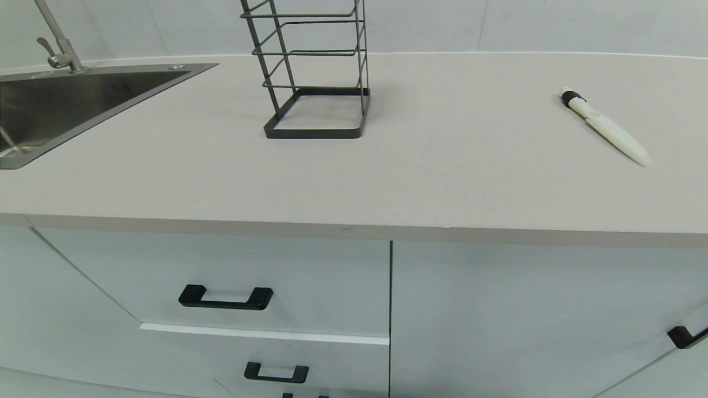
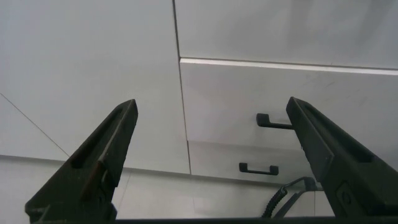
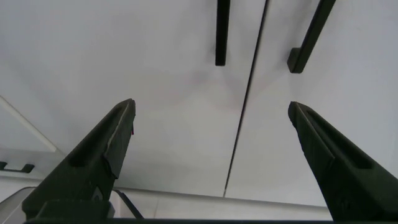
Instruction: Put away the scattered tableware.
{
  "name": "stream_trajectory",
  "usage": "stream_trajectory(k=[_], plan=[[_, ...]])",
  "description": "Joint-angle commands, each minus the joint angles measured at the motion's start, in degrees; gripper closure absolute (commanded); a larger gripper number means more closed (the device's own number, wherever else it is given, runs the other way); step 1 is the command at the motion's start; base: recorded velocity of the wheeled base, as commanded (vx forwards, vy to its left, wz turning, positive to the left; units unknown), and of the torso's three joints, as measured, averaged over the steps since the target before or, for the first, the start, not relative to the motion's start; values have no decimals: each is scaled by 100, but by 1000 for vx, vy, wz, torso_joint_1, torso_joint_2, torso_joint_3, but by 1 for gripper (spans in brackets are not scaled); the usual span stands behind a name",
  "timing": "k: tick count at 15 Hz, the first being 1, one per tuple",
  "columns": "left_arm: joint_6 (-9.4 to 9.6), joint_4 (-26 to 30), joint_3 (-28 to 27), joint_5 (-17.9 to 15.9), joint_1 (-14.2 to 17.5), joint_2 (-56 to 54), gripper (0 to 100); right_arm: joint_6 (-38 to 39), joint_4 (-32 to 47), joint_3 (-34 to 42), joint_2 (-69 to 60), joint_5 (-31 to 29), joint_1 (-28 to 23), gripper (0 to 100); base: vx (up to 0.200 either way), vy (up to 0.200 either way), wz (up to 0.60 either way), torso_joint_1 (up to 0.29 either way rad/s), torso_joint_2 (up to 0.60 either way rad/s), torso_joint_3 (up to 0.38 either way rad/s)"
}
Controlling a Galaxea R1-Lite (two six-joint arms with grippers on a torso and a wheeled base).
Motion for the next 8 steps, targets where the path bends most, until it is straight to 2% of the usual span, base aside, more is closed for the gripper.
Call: stream_trajectory(k=[1,6,8], plan=[[-4,-4,0,2,2,7,0,3,-4,0,7,-10,2,0,0,0,0,0,0,0],[-30,-4,0,2,2,7,0,-6,-4,0,7,-1,2,0,0,0,0,0,0,0],[-21,-13,0,2,2,7,0,-6,-4,0,7,-1,2,0,200,0,0,0,2,2]])
